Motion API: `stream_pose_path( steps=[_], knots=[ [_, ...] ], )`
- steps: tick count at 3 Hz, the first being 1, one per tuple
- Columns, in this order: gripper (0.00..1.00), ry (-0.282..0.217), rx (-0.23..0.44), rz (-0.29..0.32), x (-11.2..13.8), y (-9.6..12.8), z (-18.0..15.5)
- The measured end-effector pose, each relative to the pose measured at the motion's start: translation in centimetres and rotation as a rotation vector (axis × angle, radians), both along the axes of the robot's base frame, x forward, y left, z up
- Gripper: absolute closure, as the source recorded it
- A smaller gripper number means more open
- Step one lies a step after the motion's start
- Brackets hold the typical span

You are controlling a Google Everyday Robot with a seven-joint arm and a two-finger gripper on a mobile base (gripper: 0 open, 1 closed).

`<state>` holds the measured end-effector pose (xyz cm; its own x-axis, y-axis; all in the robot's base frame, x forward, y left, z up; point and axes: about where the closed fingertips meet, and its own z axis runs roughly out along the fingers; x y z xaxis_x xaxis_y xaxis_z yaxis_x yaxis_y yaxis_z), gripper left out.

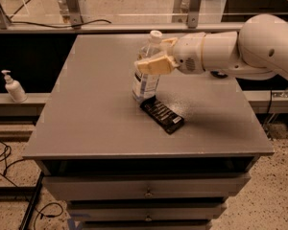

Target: Move blue plastic bottle near rxbar chocolate

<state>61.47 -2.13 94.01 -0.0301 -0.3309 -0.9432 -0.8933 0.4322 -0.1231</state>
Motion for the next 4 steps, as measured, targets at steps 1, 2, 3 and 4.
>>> stream_pose_path(
  steps=[1,2,3,4],
  knots=[
    [1.0,0.0,0.0,0.0,0.0,0.0,0.07],
    [0.84,0.0,0.0,0.0,0.0,0.0,0.11],
    [0.61,0.0,0.0,0.0,0.0,0.01,0.11],
    [0.37,0.0,0.0,0.001,0.01,0.01,0.12]
  ],
)
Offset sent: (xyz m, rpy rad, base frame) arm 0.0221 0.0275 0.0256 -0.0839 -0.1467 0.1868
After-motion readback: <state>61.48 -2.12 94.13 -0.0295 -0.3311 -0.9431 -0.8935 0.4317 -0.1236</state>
